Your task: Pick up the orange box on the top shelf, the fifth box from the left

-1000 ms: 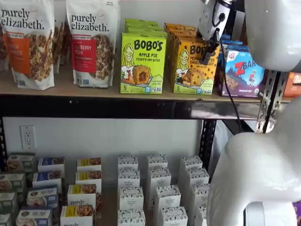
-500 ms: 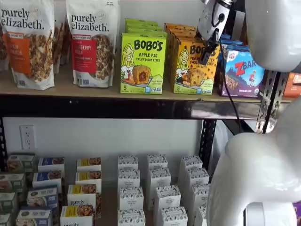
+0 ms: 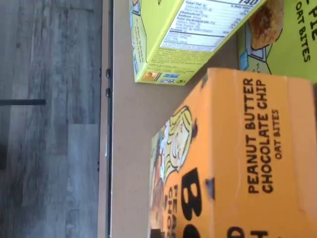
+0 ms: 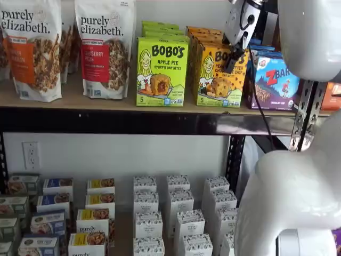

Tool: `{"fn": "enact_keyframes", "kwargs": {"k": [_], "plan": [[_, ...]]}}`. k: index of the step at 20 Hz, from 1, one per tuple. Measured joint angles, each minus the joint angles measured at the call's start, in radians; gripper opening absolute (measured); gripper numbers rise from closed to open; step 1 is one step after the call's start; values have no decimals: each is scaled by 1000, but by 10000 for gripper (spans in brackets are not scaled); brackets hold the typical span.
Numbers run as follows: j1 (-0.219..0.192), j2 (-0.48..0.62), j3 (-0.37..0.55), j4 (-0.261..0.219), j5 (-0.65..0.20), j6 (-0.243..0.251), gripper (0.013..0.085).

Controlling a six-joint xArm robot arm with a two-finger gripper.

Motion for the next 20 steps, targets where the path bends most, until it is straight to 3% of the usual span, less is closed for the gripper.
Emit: {"fn": "enact_keyframes", "kwargs": {"k": [20], "plan": [[-2,2,-8,-8,10,-2,570]]}}
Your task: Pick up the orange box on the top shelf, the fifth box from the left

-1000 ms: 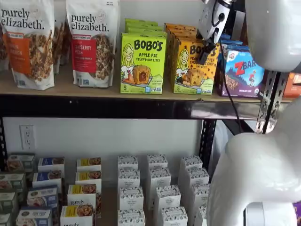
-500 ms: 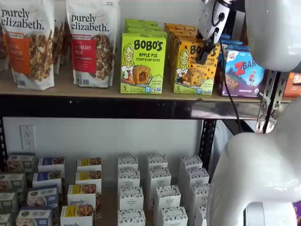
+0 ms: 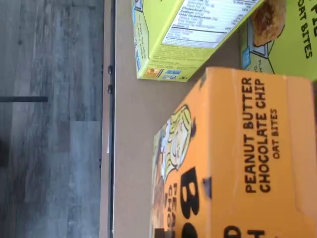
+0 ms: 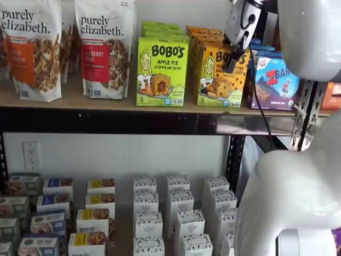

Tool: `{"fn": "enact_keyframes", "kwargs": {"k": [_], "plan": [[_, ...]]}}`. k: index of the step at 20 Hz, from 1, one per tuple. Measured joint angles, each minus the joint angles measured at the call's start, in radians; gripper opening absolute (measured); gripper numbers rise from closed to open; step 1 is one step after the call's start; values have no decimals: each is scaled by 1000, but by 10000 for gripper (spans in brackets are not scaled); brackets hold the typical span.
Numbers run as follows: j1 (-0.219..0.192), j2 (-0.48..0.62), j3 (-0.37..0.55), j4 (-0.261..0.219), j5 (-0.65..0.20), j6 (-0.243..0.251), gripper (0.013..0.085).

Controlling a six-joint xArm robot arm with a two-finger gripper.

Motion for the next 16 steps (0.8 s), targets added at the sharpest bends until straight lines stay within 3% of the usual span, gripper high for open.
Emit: {"fn": "enact_keyframes", "kwargs": {"k": [12,16], "plan": [[5,-2,1,4,0,5,570],[8,0,0,3,0,9,490]]}}
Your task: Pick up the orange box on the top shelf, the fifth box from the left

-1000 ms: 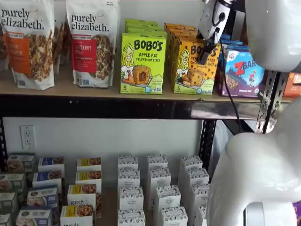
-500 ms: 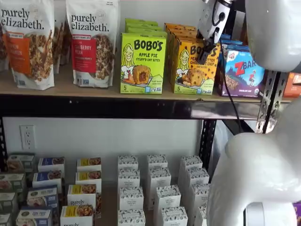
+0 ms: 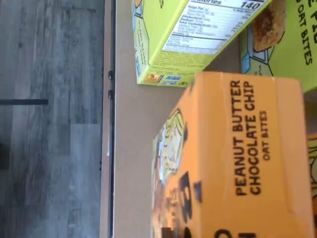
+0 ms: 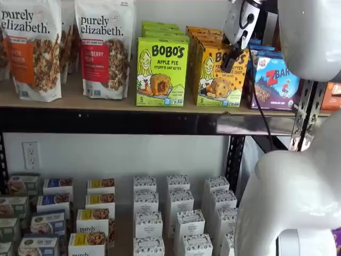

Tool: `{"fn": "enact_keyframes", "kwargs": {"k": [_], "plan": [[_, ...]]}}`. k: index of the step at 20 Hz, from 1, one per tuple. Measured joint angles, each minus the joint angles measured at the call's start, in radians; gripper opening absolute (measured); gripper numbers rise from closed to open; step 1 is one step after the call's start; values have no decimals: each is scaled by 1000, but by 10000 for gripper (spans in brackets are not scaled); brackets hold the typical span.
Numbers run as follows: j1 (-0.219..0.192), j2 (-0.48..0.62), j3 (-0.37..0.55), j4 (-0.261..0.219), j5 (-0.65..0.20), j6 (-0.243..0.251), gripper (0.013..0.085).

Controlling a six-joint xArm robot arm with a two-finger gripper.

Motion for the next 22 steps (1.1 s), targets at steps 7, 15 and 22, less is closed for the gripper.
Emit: {"fn": "enact_keyframes", "kwargs": {"k": [7,15,22], "plan": [[1,0,0,1,-1,1,410],[0,-5,2,1,-6,1,410],[-5,-20,9,-1,6,-2,410]]}}
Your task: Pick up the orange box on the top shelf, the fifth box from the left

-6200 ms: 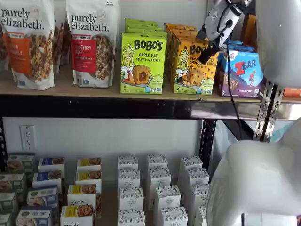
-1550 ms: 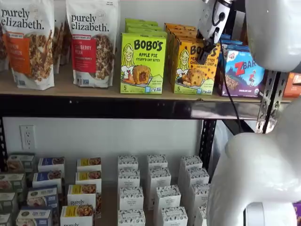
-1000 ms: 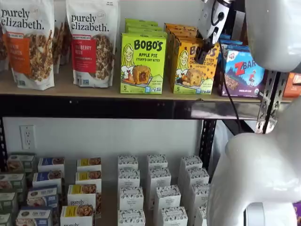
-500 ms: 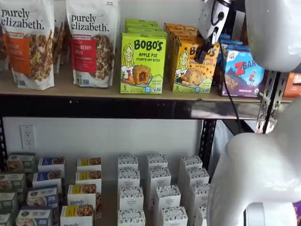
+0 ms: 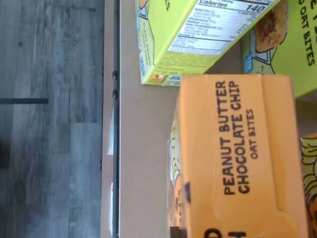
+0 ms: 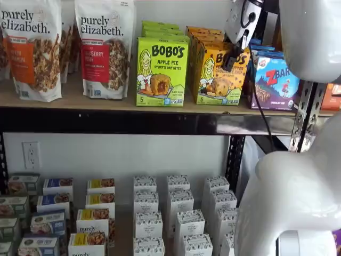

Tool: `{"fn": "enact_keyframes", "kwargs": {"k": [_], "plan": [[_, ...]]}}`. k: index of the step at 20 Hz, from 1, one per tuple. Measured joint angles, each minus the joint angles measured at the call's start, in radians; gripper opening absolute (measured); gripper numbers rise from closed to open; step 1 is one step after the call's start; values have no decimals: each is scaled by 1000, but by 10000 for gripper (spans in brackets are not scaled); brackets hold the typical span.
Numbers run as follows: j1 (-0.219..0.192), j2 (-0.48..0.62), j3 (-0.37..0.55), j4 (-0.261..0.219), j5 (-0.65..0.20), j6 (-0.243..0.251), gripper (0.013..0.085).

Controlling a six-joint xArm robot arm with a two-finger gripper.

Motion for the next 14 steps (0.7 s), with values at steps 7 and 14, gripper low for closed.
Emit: {"fn": "enact_keyframes", "kwargs": {"k": [7,14], "plan": [[4,-16,-6,-1,18,9,410],[9,-42,-9,-31,77,16,410]]}}
